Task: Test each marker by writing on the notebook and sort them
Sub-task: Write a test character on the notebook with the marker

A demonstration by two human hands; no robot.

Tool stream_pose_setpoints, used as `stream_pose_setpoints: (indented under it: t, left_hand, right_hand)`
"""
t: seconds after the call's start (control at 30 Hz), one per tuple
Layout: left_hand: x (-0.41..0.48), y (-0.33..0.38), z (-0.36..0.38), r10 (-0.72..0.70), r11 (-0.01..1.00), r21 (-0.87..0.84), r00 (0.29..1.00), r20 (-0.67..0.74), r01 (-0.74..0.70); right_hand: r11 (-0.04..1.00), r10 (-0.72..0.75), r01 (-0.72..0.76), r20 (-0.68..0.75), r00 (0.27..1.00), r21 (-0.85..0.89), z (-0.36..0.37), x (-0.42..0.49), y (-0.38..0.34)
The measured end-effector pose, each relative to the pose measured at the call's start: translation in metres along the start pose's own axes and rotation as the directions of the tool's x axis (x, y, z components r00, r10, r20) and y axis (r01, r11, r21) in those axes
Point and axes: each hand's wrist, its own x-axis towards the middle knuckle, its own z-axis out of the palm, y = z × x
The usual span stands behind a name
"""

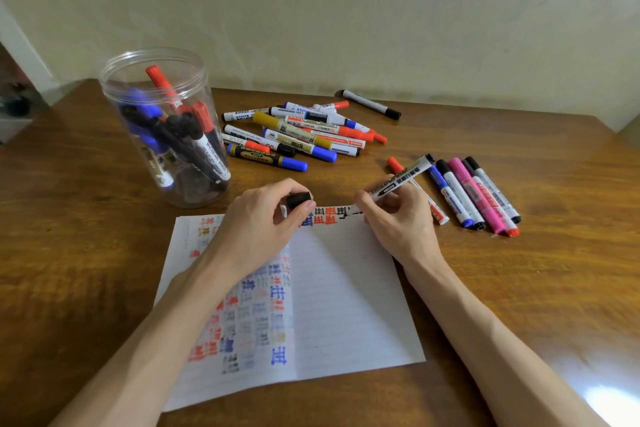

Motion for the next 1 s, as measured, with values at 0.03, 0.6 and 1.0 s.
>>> stream_pose_setpoints:
  t: [0.03,0.6,1.0]
  left_hand:
    - [-0.0001,0.0000,-0.0003,0.004,1.000,0.002,1.000,-0.003,-0.004]
    - [0.0005,-0.0029,0.0010,0.022,0.999,-0.028,0.999,-0.028,-0.023]
    - [0.0007,-0.0028,0.0012,0.032,0.999,-0.016,0.999,-0.023,-0.032]
  right_hand:
    - [1.000,-0.003,0.003,0.000,1.000,-0.004,0.0005,0.0003,0.0005]
    - [1.000,-0.029,0.029,0.038,0.999,-0.007,0.0003,-0.0020,-0.0028]
    - [0.997,-0.030,0.030,0.003,1.000,-0.064,-0.0001,-0.0052,-0.0028]
